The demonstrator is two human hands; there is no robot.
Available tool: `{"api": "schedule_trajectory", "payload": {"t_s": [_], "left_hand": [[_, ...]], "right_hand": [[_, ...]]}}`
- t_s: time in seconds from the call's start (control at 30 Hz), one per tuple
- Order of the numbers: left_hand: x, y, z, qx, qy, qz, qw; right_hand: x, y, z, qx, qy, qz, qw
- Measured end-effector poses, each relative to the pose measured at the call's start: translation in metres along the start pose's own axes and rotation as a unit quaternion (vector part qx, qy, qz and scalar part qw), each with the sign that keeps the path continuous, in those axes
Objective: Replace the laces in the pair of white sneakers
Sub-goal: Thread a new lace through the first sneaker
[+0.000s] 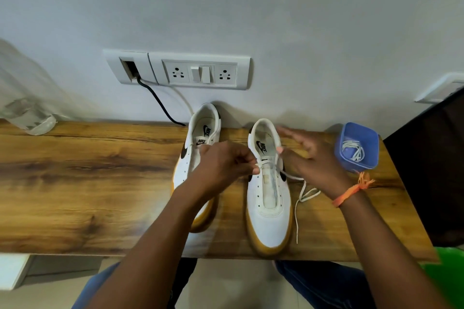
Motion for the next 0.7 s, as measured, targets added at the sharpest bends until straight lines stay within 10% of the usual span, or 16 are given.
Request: {"api": "schedule_trajectory", "payload": {"t_s": [0.7], "left_hand": [[0.001,-0.008,-0.004,-0.076,0.031,-0.02,0.996]], "right_hand": [[-0.003,-0.008,0.005,-0.044,0.009,-0.039,0.998]]}}
Point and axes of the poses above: each hand's wrist, its own x-axis towards the middle knuckle, its own y-axis out of the back of the hand, z = x × y, the point moved 6 cm from there along x, towards the middle knuckle, and after that the axes turned 6 degrees about y, right-handed, at the moved point
